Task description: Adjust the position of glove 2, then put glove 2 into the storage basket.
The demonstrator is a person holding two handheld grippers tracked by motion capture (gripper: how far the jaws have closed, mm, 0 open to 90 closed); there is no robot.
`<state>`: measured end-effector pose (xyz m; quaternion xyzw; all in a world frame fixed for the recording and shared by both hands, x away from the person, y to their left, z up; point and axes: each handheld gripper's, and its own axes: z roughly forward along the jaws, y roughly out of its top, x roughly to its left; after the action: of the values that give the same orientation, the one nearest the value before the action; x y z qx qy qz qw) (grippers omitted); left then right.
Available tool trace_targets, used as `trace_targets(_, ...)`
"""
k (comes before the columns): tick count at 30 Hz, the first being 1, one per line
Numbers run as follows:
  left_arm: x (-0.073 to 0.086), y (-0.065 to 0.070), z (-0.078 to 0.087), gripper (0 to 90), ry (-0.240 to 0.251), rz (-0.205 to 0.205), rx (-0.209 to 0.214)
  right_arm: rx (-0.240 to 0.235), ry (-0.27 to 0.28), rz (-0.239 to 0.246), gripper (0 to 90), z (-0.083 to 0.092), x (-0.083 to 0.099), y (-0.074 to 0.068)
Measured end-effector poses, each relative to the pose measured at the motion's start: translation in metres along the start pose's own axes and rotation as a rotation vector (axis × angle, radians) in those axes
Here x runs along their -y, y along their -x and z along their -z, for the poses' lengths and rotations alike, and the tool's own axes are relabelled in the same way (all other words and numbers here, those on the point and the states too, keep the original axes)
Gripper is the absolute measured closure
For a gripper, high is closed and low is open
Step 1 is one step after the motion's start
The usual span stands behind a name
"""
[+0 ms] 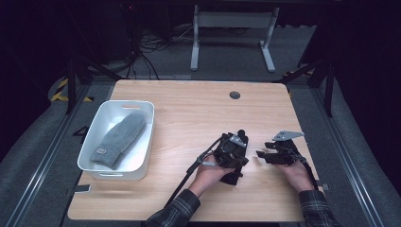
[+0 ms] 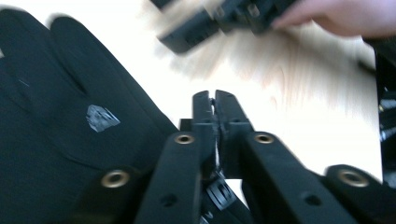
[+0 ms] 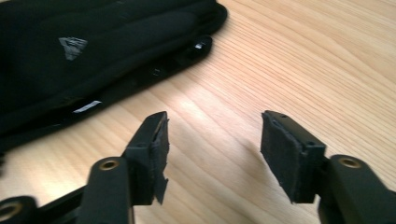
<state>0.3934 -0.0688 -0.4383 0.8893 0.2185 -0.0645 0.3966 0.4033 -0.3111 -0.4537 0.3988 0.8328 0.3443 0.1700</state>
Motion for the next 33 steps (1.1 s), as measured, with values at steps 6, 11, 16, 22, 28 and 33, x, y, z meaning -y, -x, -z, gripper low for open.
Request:
trace_targets(6, 0.013, 0.005, -0.005, 89.9, -0.082, -0.018, -0.041, 0.032, 0.005, -0.015, 32.8, -0.003, 0.004, 0.006)
trace_targets(11, 0.020, 0.005, 0.009, 89.9, -0.131, -0.041, -0.093, 0.054, 0.002, -0.020, 28.7, -0.006, 0.006, 0.008)
trace_targets(16, 0.029, 0.001, 0.023, 89.8, -0.153, -0.051, -0.128, 0.059, 0.012, -0.015, 25.1, -0.007, 0.007, 0.008)
trace_targets(22, 0.038, -0.004, 0.038, 89.8, -0.177, -0.057, -0.158, 0.058, 0.020, -0.027, 20.5, -0.008, 0.009, 0.010)
trace_targets(28, 0.048, -0.010, 0.052, 89.6, -0.147, -0.031, -0.161, 0.062, 0.041, -0.028, 16.6, -0.009, 0.011, 0.010)
trace_targets(33, 0.039, -0.012, 0.067, 74.0, -0.084, -0.055, -0.149, 0.072, 0.039, -0.030, 15.7, -0.009, 0.011, 0.009)
